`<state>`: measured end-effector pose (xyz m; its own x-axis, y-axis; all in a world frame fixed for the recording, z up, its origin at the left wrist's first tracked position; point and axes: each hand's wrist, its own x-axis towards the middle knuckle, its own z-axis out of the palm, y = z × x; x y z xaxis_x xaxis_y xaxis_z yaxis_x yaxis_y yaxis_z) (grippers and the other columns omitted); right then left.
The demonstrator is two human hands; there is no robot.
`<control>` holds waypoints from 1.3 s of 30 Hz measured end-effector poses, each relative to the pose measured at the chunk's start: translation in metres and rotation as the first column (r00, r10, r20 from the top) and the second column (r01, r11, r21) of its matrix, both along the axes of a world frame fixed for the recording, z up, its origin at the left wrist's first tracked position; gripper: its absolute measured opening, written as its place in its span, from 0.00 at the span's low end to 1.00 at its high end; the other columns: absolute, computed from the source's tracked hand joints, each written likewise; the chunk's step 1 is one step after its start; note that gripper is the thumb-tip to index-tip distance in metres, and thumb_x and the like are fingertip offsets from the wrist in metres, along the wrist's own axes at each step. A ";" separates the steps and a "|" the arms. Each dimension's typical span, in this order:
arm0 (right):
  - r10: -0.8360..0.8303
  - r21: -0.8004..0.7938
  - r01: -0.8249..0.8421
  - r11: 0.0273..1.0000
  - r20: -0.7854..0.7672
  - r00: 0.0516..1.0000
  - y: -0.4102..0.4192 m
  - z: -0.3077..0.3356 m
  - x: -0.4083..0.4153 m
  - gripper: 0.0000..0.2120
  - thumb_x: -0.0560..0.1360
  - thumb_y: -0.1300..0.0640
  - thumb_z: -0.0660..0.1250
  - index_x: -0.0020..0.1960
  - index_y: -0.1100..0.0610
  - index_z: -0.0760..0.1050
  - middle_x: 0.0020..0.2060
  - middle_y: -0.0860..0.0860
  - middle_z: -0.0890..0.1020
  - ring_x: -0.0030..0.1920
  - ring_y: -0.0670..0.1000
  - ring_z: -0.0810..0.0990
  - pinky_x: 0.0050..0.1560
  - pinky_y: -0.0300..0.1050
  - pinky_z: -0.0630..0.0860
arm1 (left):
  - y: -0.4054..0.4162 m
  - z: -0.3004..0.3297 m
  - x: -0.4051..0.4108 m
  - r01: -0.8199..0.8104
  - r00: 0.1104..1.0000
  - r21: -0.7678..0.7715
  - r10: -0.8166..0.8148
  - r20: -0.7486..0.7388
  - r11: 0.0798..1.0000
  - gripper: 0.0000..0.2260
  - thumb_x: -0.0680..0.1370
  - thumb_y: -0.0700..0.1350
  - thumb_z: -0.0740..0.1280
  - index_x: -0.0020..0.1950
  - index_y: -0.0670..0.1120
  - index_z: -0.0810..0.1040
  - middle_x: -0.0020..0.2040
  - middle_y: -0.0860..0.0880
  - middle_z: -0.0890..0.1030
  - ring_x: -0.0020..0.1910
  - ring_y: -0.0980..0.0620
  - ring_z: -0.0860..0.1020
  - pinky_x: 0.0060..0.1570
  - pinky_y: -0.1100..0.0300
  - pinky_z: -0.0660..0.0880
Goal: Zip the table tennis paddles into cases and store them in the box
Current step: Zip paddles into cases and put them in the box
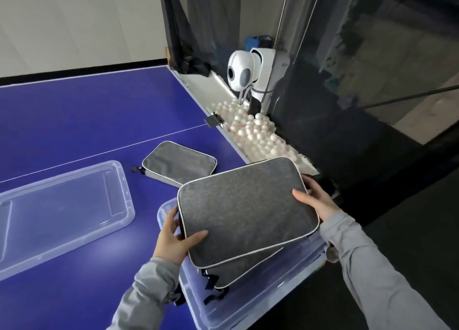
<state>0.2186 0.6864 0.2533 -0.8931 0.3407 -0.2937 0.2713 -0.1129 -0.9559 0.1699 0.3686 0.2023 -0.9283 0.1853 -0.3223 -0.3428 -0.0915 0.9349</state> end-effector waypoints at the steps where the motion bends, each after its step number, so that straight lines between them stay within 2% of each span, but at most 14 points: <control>1: 0.032 0.025 -0.032 0.999 0.015 0.999 0.004 0.000 -0.003 0.23 0.61 0.52 0.73 0.55 0.41 0.75 0.49 0.50 0.82 0.48 0.49 0.82 0.42 0.39 0.78 | 0.003 -0.003 0.003 -0.017 0.999 0.001 0.017 0.027 1.000 0.37 0.66 0.27 0.73 0.70 0.48 0.65 0.56 0.46 0.76 0.48 0.47 0.77 0.57 0.42 0.74; 4: 0.098 0.108 -0.105 0.989 0.072 0.993 0.015 -0.004 -0.018 0.20 0.67 0.57 0.73 0.54 0.41 0.74 0.46 0.47 0.81 0.44 0.43 0.81 0.37 0.31 0.76 | 0.013 -0.011 0.011 -0.068 0.995 -0.017 0.069 0.074 0.998 0.36 0.66 0.27 0.73 0.70 0.47 0.66 0.60 0.43 0.75 0.53 0.45 0.75 0.59 0.39 0.72; 6: 0.142 0.133 -0.154 0.979 0.095 0.985 0.020 -0.012 -0.027 0.20 0.71 0.61 0.70 0.56 0.43 0.71 0.47 0.47 0.80 0.46 0.43 0.79 0.37 0.29 0.76 | 0.018 -0.013 0.015 -0.117 0.989 -0.031 0.119 0.084 0.993 0.35 0.66 0.27 0.72 0.69 0.47 0.67 0.59 0.42 0.75 0.52 0.45 0.75 0.56 0.42 0.72; 8: 0.180 0.120 -0.194 0.974 0.117 0.977 0.025 -0.023 -0.034 0.21 0.71 0.63 0.70 0.59 0.46 0.70 0.49 0.47 0.79 0.47 0.43 0.79 0.39 0.30 0.76 | 0.022 -0.014 0.017 -0.174 0.980 -0.054 0.178 0.087 0.983 0.35 0.66 0.26 0.72 0.68 0.47 0.67 0.58 0.42 0.75 0.51 0.45 0.75 0.52 0.47 0.73; 10: 0.205 0.084 -0.217 0.973 0.130 0.970 0.029 -0.035 -0.039 0.22 0.71 0.64 0.70 0.60 0.48 0.69 0.50 0.48 0.79 0.48 0.45 0.79 0.41 0.32 0.76 | 0.028 -0.018 0.018 -0.215 0.971 -0.082 0.222 0.091 0.973 0.36 0.65 0.25 0.72 0.69 0.46 0.66 0.58 0.42 0.75 0.53 0.45 0.74 0.52 0.48 0.73; 14: 0.252 0.105 -0.269 0.957 0.152 0.956 0.036 -0.060 -0.048 0.20 0.70 0.63 0.71 0.55 0.45 0.72 0.55 0.48 0.76 0.52 0.48 0.77 0.49 0.40 0.74 | 0.043 -0.033 0.023 -0.215 0.960 -0.199 0.244 0.136 0.956 0.40 0.62 0.29 0.77 0.69 0.45 0.64 0.58 0.44 0.75 0.53 0.46 0.75 0.54 0.53 0.72; 17: 0.307 0.104 -0.332 0.938 0.199 0.931 0.044 -0.080 -0.051 0.21 0.70 0.63 0.72 0.56 0.46 0.71 0.53 0.48 0.77 0.46 0.44 0.79 0.42 0.35 0.75 | 0.054 -0.050 0.030 -0.228 0.941 -0.271 0.284 0.187 0.935 0.41 0.60 0.30 0.79 0.69 0.44 0.65 0.58 0.44 0.75 0.55 0.44 0.76 0.53 0.54 0.72; 20: 0.336 0.164 -0.385 0.908 0.263 0.904 0.050 -0.098 -0.053 0.23 0.69 0.60 0.73 0.60 0.48 0.70 0.53 0.47 0.77 0.44 0.43 0.78 0.40 0.33 0.75 | 0.064 -0.065 0.035 -0.240 0.919 -0.326 0.322 0.227 0.914 0.42 0.56 0.32 0.80 0.66 0.44 0.67 0.58 0.42 0.77 0.57 0.43 0.77 0.56 0.51 0.73; 23: 0.366 0.221 -0.445 0.868 0.322 0.873 0.050 -0.113 -0.055 0.25 0.69 0.57 0.74 0.63 0.50 0.70 0.53 0.49 0.77 0.46 0.46 0.78 0.47 0.39 0.74 | 0.068 -0.075 0.037 -0.225 0.910 -0.425 0.345 0.231 0.877 0.43 0.57 0.34 0.81 0.69 0.44 0.66 0.60 0.43 0.77 0.57 0.44 0.77 0.60 0.48 0.73; 26: 0.394 0.216 -0.481 0.849 0.348 0.851 0.047 -0.126 -0.054 0.26 0.68 0.57 0.74 0.64 0.54 0.70 0.56 0.52 0.76 0.54 0.52 0.77 0.59 0.48 0.73 | 0.067 -0.080 0.037 -0.203 0.909 -0.504 0.352 0.222 0.840 0.41 0.60 0.35 0.80 0.69 0.46 0.65 0.60 0.45 0.77 0.56 0.45 0.77 0.59 0.50 0.73; 28: 0.407 0.222 -0.502 0.836 0.363 0.838 0.046 -0.131 -0.052 0.28 0.68 0.57 0.75 0.65 0.56 0.69 0.58 0.52 0.76 0.57 0.53 0.76 0.62 0.50 0.72 | 0.066 -0.082 0.036 -0.191 0.908 -0.537 0.356 0.223 0.822 0.41 0.60 0.36 0.80 0.69 0.47 0.65 0.60 0.45 0.77 0.56 0.45 0.77 0.59 0.51 0.73; 31: 0.426 0.234 -0.525 0.818 0.367 0.827 0.046 -0.137 -0.050 0.31 0.66 0.59 0.77 0.66 0.56 0.70 0.58 0.54 0.78 0.57 0.54 0.77 0.63 0.51 0.73 | 0.068 -0.086 0.035 -0.189 0.900 -0.544 0.366 0.236 0.817 0.42 0.61 0.36 0.80 0.70 0.47 0.64 0.60 0.44 0.77 0.57 0.44 0.77 0.60 0.50 0.73; 36: 0.429 0.242 -0.527 0.815 0.361 0.828 0.044 -0.139 -0.053 0.34 0.64 0.62 0.77 0.67 0.55 0.68 0.57 0.52 0.77 0.54 0.50 0.76 0.57 0.44 0.72 | 0.072 -0.093 0.035 -0.195 0.889 -0.534 0.378 0.258 0.823 0.42 0.61 0.35 0.80 0.70 0.47 0.64 0.61 0.44 0.76 0.58 0.43 0.76 0.61 0.48 0.73; 39: 0.427 0.286 -0.543 0.789 0.380 0.820 0.044 -0.141 -0.055 0.35 0.63 0.60 0.78 0.66 0.55 0.68 0.58 0.56 0.77 0.56 0.54 0.77 0.62 0.50 0.73 | 0.074 -0.095 0.033 -0.185 0.889 -0.535 0.373 0.266 0.824 0.42 0.61 0.34 0.79 0.71 0.45 0.63 0.61 0.43 0.76 0.58 0.43 0.75 0.60 0.51 0.72</control>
